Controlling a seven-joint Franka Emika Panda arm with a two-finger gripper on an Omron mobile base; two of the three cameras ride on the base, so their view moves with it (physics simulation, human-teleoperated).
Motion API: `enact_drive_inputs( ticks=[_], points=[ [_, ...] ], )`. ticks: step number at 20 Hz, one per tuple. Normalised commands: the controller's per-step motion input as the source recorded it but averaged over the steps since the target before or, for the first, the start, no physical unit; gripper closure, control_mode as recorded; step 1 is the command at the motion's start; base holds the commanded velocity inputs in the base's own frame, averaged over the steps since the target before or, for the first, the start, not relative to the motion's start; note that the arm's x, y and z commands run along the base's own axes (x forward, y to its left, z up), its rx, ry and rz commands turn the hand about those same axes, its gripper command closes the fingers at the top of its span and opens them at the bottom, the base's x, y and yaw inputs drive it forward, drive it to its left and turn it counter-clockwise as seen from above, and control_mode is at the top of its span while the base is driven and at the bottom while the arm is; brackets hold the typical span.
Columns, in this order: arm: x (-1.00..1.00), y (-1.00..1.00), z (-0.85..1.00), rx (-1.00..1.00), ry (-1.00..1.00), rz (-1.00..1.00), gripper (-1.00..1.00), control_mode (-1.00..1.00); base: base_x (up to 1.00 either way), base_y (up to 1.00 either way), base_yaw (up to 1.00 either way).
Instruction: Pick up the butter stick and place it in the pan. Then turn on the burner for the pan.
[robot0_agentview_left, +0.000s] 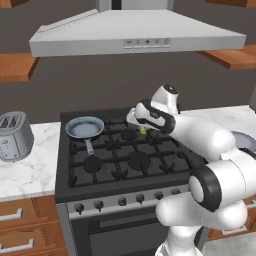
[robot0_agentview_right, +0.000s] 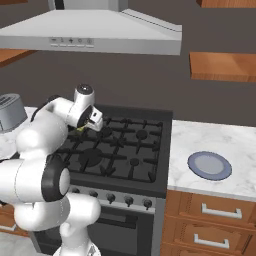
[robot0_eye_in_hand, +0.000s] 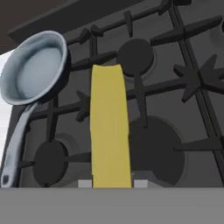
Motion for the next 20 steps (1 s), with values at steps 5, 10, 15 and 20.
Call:
enact_drive_inputs(
  ticks=[5, 10, 15, 20],
  points=[
    [0.11, 0.00, -0.07, 0.00, 0.01, 0.00, 1.00, -1.00, 0.00, 0.00, 0.00],
    [0.31, 0.29, -0.01, 0.00, -0.02, 0.08, 1.00, -1.00, 0.00, 0.00, 0.00],
    [0.44, 0.46, 0.00, 0.00, 0.00, 0.10, 1.00, -1.00, 0.00, 0.00, 0.00],
    [0.29, 0.56, 0.00, -0.05, 0.00, 0.10, 1.00, -1.00, 0.00, 0.00, 0.00]
  ],
)
